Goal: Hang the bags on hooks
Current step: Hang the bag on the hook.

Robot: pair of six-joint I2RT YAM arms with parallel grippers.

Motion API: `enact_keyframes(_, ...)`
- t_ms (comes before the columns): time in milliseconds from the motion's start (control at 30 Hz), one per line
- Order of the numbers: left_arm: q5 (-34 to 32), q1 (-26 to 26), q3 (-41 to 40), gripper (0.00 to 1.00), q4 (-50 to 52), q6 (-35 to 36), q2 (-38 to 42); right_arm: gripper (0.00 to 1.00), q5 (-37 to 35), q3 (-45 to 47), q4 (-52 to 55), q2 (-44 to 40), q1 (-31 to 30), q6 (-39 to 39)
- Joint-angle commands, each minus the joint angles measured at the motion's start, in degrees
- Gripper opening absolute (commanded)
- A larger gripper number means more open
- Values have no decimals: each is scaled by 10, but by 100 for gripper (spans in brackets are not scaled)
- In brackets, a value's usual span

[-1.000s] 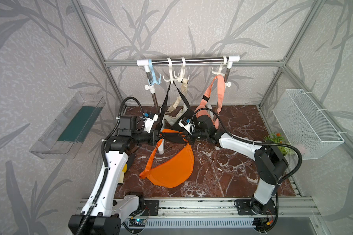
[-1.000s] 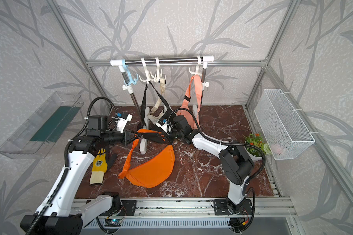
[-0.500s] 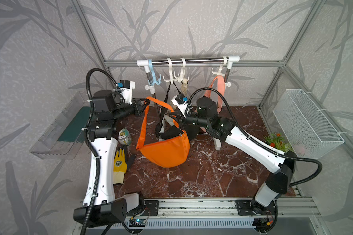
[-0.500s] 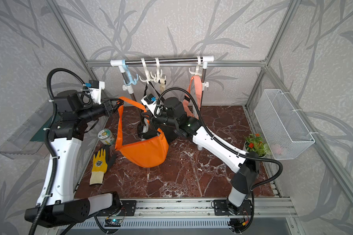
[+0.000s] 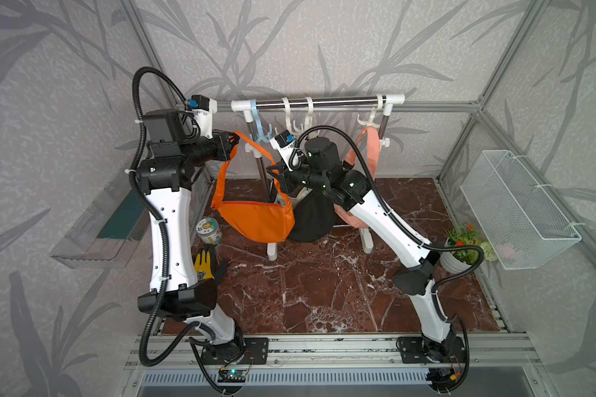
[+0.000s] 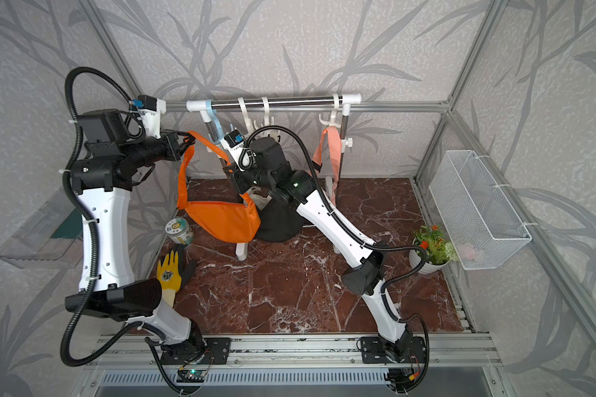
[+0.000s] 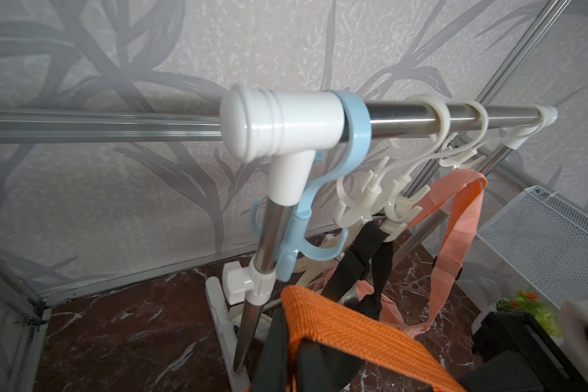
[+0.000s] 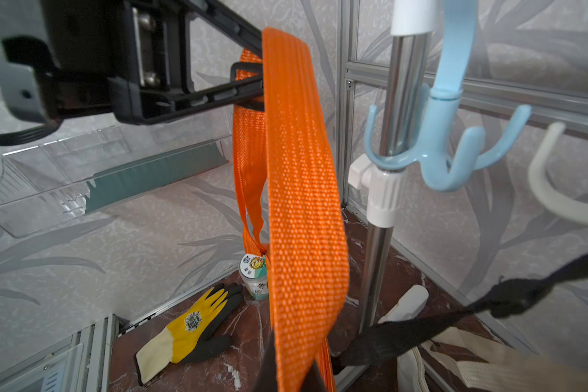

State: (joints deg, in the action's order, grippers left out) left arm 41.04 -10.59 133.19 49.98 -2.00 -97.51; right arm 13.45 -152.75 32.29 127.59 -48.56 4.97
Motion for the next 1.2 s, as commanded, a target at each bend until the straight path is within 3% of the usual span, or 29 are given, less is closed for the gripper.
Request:
enact_keyframes(0, -24, -9, 105, 0, 79, 29, -55, 0, -1, -92, 78, 36, 11, 20)
enact_keyframes(100, -23, -10, 142, 0, 76, 23, -80, 0, -3, -120, 72, 55, 23, 35)
enact_keyframes(233, -19, -10, 178, 0, 89, 21, -111, 0, 21, -84, 24, 53, 44, 64)
enact_keyframes(600, 9, -9, 208, 0, 30, -34, -157, 0, 69, -104, -23, 97, 70, 123)
enact_keyframes(1067, 17, -9, 163, 0, 73, -4, -175, 0, 116, -82, -14, 106, 77, 159)
enact_keyframes(1133, 17, -10, 134, 3, 66, 2, -158, 8, 111, -82, -2, 101, 77, 147)
enact_keyframes(1167, 15, -9, 118, 14, 58, 5, -145, 17, 107, -82, 4, 96, 77, 140)
